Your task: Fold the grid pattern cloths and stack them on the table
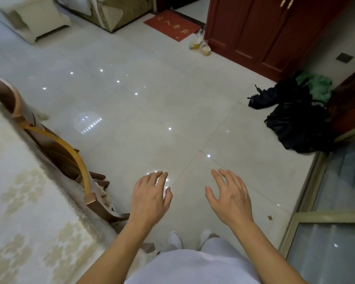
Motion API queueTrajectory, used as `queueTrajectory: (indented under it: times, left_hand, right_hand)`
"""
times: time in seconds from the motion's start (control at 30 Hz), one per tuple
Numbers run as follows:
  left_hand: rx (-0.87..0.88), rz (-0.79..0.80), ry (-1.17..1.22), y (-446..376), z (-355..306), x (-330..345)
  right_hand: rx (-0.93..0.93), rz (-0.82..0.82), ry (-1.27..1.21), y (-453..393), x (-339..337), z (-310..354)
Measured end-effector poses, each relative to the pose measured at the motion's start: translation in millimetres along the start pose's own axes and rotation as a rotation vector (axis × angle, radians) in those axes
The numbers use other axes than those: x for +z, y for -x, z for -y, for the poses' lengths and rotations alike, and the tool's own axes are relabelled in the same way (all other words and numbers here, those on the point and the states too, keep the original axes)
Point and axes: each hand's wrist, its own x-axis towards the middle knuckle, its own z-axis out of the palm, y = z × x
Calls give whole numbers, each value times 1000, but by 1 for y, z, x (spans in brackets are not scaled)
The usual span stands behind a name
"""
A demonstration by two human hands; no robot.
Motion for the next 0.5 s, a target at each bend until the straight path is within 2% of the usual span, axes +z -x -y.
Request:
queueTrajectory:
  times: [0.27,0.5]
  left_hand:
    - [-129,-8,-15,-70,17,16]
    - [-298,13,-93,-169,23,24]
  right_hand:
    - [-149,68,-20,-110,13,3]
    - [-324,117,-26,-241,16,4]
